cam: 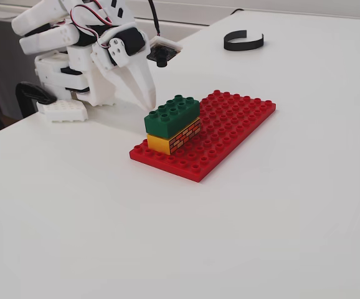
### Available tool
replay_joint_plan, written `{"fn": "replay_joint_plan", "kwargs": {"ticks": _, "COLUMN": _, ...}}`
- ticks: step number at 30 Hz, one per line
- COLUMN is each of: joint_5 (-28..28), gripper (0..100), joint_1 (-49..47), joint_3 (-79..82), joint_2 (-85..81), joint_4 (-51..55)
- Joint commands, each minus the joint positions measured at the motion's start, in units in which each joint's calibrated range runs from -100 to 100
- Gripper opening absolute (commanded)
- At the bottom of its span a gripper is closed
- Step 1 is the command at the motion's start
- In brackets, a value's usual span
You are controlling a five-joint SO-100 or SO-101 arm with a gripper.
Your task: Grab the loose lego brick and stack it on top of the fixed one.
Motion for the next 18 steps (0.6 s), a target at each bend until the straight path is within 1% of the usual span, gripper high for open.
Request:
{"fn": "replay_joint_plan", "kwargs": {"ticks": 1, "joint_5": 0.1, "gripper": 1, "joint_1": 0.1, "joint_3": 0.1, "joint_2": -0.4, "joint_4": 0.4}}
{"fn": "replay_joint_plan", "kwargs": {"ticks": 18, "joint_5": 0.2, "gripper": 1, "joint_1": 0.3, "joint_3": 0.1, "joint_2": -0.4, "joint_4": 0.4}}
